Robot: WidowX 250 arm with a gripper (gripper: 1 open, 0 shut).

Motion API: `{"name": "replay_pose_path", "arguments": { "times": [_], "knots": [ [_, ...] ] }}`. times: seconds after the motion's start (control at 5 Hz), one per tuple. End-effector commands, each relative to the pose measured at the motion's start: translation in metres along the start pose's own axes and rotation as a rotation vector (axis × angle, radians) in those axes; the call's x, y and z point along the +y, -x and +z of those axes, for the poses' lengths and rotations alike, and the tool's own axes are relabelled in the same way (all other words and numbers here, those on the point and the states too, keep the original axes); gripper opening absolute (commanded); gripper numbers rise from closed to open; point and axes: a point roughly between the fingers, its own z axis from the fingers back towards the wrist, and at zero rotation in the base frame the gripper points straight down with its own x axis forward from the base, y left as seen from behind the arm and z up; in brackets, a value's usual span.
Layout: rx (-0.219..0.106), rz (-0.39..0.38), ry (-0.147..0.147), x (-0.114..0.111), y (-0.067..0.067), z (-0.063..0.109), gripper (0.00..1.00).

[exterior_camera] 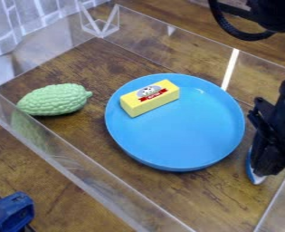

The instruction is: Put the white object in the blue tray

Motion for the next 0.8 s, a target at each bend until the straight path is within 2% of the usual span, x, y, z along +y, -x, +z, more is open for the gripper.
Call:
{"name": "replay_pose_path", "arguments": {
  "times": [0.0,0.4,0.6],
  "knots": [
    [-0.029,-0.026,-0.026,0.000,-0.001,0.024,0.00],
    [-0.011,-0.059,-0.052,0.003,0.003,0.044,0.00],
    [-0.012,-0.077,-0.082,0.006,0.004,0.065,0.00]
  ]
}}
